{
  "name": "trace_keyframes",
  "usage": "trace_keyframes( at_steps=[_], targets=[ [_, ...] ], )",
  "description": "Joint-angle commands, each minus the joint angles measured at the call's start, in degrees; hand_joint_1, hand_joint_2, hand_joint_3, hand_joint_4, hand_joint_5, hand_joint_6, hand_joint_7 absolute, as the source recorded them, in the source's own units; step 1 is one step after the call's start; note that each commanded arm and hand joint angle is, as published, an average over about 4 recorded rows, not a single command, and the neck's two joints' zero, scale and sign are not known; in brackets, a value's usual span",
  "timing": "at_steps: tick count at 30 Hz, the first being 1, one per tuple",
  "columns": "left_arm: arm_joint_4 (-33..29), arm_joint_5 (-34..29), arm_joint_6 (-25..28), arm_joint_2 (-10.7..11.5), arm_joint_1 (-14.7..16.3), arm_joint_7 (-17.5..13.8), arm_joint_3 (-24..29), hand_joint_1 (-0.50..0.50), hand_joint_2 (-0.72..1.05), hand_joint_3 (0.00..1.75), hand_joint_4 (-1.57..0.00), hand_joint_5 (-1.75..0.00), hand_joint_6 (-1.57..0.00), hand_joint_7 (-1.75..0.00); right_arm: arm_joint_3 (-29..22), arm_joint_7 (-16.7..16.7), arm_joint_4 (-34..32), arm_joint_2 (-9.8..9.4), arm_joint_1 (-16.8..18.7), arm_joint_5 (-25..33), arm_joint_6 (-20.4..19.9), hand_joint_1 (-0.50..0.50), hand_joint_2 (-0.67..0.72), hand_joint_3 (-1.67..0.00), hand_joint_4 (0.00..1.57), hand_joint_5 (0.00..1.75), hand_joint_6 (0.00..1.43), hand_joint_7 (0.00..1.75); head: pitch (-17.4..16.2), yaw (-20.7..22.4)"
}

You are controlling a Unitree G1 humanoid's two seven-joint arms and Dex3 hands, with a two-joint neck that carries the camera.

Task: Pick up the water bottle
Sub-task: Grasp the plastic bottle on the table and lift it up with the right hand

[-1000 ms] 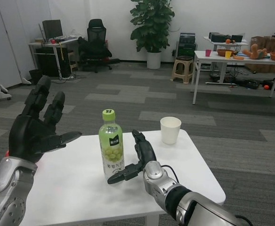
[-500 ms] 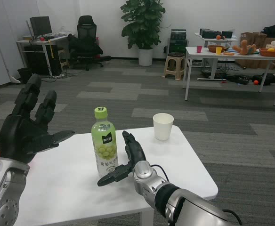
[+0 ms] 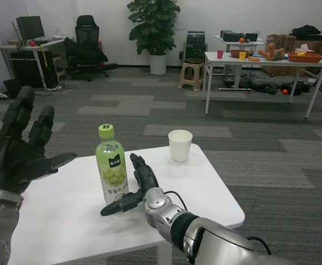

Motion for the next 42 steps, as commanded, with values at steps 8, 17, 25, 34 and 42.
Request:
trace_keyframes(
  at_steps=[8, 17, 25, 34, 42],
  targets=[
    [-0.04, -0.76, -0.01, -0.35, -0.84, -0.06, -0.63, -0.50, 0.52, 0.09, 0.00, 0.00, 0.00, 0.00, 0.18, -0.33, -1.39, 0.27, -1.47, 2.55, 0.65, -0.17, -0.29, -0.32, 1.55, 0.90, 1.00, 0.73, -0.30, 1.91],
    [-0.04, -0.84, -0.01, -0.35, -0.71, -0.06, -0.72, -0.50, 0.52, 0.09, 0.00, 0.00, 0.00, 0.00, -1.41, -0.33, -1.15, 0.07, -0.44, 2.61, 0.60, 0.11, -0.16, -0.63, 1.54, 1.36, 0.98, 1.31, -0.59, 4.76],
    [-0.04, -0.87, -0.01, -0.35, -0.49, -0.06, -0.72, -0.50, 0.52, 0.09, 0.00, 0.00, 0.00, 0.00, -4.55, -0.37, -1.70, -0.79, 1.18, 2.22, -0.30, 0.23, -0.08, -0.52, 1.51, 1.36, 0.94, 1.33, -0.99, 6.94],
    [0.40, -0.98, 0.04, -0.35, -0.49, -0.06, -0.89, -0.50, 0.52, 0.09, 0.00, 0.00, 0.00, 0.00, -6.11, -0.07, -4.05, -3.44, 2.81, 1.91, -2.03, 0.33, 0.09, -0.32, 1.46, 1.45, 0.94, 1.40, -1.78, 7.98],
    [0.77, -1.02, -0.01, -0.35, -0.49, -0.06, -0.98, -0.50, 0.52, 0.09, 0.00, 0.00, 0.00, 0.00, -7.76, -0.15, -7.41, -5.07, 4.37, 1.32, -3.09, 0.33, 0.09, -0.32, 1.46, 1.45, 0.93, 1.47, -2.27, 8.65]
  ],
)
